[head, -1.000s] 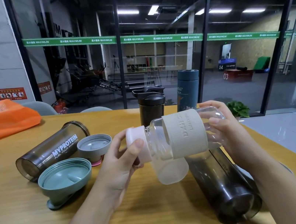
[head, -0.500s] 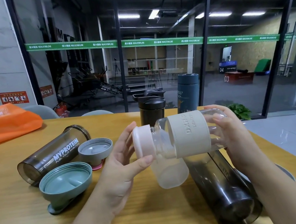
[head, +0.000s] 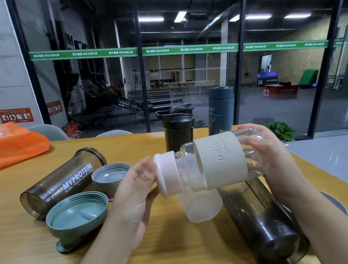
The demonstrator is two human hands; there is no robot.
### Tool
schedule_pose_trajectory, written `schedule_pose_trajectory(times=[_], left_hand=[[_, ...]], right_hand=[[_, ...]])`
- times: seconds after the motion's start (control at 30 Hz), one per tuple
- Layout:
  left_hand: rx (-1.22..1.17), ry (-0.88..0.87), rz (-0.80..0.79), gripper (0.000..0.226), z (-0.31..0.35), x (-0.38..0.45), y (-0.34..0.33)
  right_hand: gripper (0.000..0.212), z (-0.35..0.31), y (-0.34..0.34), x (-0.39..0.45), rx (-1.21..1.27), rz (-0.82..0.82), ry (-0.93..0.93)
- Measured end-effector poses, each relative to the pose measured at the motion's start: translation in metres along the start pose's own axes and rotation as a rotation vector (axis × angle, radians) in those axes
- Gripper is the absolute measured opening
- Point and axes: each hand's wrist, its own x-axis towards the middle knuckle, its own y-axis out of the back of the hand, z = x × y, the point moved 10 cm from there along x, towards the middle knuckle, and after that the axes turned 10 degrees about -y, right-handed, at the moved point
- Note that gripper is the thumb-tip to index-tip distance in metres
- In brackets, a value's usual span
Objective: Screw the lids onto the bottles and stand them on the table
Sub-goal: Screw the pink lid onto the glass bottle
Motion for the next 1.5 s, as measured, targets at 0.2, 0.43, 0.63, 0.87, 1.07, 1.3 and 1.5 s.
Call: schedule_pose_trajectory(times=[0.2, 0.43, 0.63, 0.87, 1.07, 1.3, 1.5], left_hand=[[0.052, 0.158, -0.051, 0.047, -0.013, -0.011, -0.011], [-0.012, 0.114, -0.253, 0.074, -0.009, -0.011, -0.022], [-0.074, 0.042, -0.258, 0.066, 0.002, -0.011, -0.024], [-0.189, -0.065, -0.143, 0.053, 0.014, -0.005, -0.014], [-0.143, -0.051, -0.018, 0.079, 0.009, -0.001, -0.001], [0.034, 0.217, 0.002, 0.059, -0.017, -0.013, -0.008], [0.004, 0.2, -0.039, 0.027, -0.014, -0.013, -0.01]], right_hand=[[0.059, -0.002, 0.004, 0.0, 0.027, 0.018, 0.005], [0.062, 0.0, 0.008, 0.001, 0.006, 0.03, -0.004], [0.059, 0.003, 0.007, 0.002, 0.011, 0.029, -0.02], [0.045, 0.003, 0.007, 0.002, 0.007, 0.03, -0.02], [0.057, -0.001, 0.005, -0.001, 0.006, 0.025, 0.0], [0.058, -0.003, 0.005, -0.002, 0.024, 0.025, 0.018], [0.057, -0.003, 0.006, -0.001, 0.02, 0.02, 0.02]])
